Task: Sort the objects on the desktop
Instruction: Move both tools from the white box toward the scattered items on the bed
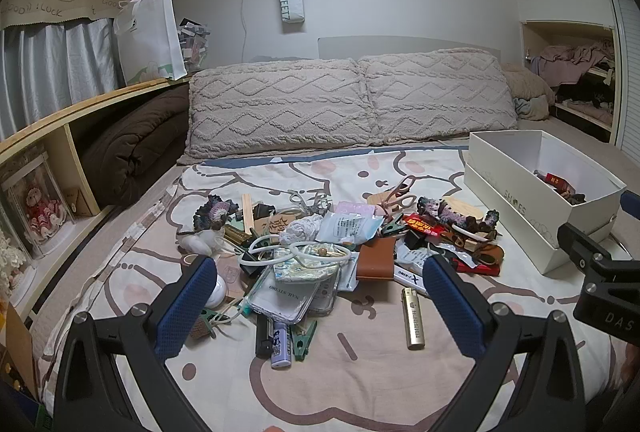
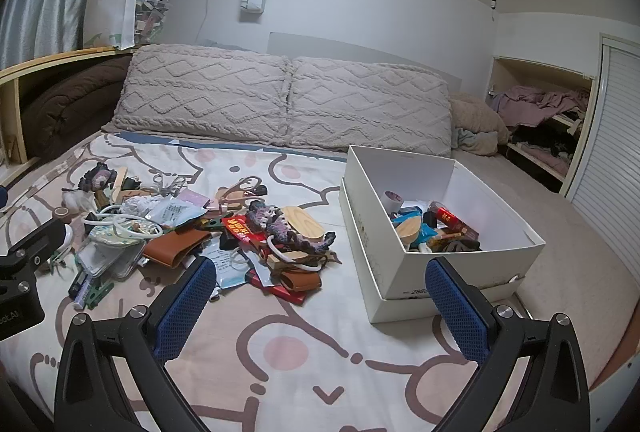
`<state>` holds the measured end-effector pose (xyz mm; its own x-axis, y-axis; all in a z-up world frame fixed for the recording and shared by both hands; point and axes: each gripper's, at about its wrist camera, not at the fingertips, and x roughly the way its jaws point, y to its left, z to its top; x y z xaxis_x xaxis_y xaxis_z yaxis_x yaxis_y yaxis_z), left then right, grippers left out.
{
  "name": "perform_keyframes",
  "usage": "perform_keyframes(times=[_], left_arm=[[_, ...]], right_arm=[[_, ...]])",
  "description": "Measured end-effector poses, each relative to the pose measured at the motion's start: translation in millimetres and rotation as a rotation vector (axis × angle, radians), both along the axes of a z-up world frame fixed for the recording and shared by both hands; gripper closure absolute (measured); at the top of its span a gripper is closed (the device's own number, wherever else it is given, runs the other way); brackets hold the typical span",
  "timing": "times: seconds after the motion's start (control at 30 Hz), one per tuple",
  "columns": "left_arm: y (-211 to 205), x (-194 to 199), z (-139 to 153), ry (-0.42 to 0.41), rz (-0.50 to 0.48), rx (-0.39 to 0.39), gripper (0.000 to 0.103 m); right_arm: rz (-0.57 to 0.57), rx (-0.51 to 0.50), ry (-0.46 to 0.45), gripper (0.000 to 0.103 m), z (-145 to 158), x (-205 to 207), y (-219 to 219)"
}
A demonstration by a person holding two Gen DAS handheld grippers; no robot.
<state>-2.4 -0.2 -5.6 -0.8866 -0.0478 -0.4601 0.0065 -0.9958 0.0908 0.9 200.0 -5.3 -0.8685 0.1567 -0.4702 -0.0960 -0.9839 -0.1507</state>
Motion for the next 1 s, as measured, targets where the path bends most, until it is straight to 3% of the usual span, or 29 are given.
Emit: perform_keyframes(times=[0.57,1.0], left_arm=[[-11,-1,0,-0.001,0.022,0.013,0.000],[-49,-6,4,0.005,0.145,0.043,0.000]], right_arm=[[-0.001,-0.014,0.003,0.000,-4,-3,1],[0.009,-0.032,-0.017,0.000,-14,-12,-1]])
